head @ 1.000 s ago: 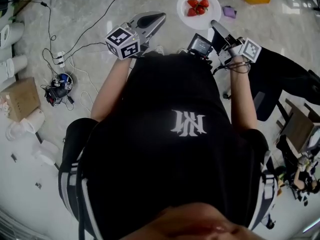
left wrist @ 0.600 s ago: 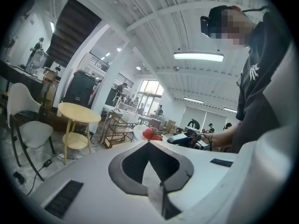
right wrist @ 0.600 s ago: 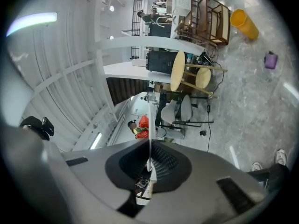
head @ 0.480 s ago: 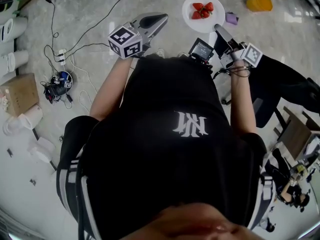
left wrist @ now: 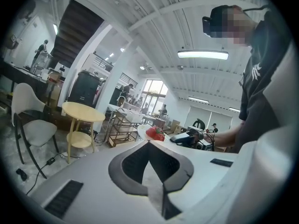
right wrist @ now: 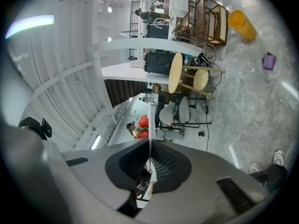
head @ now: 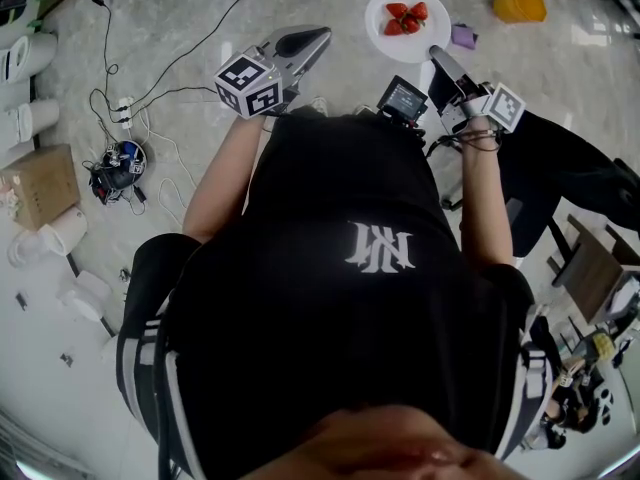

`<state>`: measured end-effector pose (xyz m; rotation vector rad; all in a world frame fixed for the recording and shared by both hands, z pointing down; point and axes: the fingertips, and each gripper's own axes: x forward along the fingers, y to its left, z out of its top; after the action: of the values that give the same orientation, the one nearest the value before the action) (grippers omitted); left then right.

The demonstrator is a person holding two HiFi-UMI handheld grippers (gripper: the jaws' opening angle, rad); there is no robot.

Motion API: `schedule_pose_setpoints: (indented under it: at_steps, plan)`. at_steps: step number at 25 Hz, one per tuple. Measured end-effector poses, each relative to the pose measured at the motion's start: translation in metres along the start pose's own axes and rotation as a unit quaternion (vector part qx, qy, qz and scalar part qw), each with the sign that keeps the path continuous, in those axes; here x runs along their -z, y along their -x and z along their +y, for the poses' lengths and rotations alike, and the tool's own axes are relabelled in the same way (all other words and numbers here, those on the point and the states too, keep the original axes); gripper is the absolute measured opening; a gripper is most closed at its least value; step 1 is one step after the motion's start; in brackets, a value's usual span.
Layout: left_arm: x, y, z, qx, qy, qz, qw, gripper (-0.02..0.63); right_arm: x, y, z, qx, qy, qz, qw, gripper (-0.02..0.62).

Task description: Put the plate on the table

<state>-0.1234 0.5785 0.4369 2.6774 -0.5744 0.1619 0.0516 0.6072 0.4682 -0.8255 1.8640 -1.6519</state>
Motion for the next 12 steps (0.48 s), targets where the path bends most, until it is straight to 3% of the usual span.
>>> schedule_pose_setpoints:
  at_steps: [12]
  plan:
    - [0.001, -0.016, 0.017, -0.022, 0.004, -0.002, 0.9997, 0.008, -0.029, -0.007, -0.007, 0.003, 0.009, -0.003, 1.000, 0.014]
